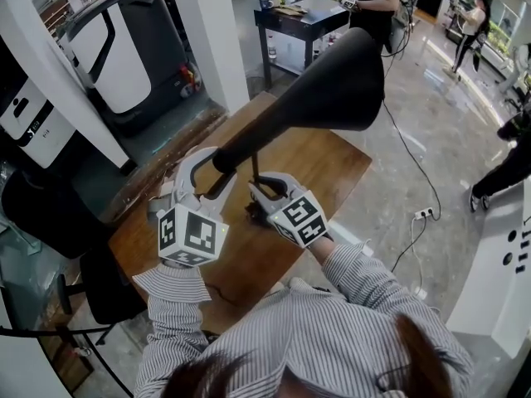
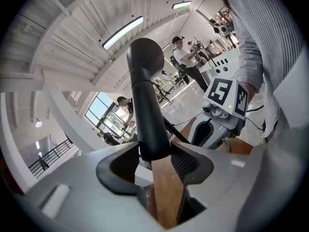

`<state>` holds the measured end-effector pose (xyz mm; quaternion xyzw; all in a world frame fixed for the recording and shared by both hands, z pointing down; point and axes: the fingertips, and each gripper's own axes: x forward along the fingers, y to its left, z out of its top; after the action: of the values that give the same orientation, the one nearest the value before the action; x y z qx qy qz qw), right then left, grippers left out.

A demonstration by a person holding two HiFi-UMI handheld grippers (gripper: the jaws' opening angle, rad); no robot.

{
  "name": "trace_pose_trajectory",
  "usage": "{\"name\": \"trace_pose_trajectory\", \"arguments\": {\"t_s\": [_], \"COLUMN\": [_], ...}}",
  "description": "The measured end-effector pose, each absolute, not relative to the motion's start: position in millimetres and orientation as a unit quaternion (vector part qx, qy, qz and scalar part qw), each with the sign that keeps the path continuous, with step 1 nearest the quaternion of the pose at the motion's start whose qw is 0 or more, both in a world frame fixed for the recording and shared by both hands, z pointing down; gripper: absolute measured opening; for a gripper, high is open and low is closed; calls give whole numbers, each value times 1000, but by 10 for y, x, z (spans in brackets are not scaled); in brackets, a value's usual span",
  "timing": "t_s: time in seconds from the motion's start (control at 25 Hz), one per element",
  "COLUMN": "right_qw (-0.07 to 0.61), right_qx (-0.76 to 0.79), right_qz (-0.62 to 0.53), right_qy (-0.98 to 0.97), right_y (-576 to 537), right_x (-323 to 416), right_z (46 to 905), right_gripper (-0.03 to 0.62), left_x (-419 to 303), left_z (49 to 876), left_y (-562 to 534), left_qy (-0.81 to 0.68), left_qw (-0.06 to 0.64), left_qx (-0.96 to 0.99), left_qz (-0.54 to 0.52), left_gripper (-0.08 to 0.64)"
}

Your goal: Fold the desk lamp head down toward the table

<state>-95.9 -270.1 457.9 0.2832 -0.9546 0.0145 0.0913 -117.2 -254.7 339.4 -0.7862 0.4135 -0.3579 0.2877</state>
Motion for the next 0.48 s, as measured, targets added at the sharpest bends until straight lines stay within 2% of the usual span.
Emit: {"name": "trace_pose_trajectory", "arguments": {"t_s": [0.48], "right_qw": [86], "right_qx": [285], "right_qz": [21], "right_qy": [-955], "right_y": [-2716], "right_x": [-943], "right_z": [4570], "right_gripper": [54], "left_x": [-1193], "left_z": [3325], "left_y": [-2540], "left_qy": [407], "left_qw": [313], "left_qx": [-773], "left_qz": [-373], "left_gripper": [215]}}
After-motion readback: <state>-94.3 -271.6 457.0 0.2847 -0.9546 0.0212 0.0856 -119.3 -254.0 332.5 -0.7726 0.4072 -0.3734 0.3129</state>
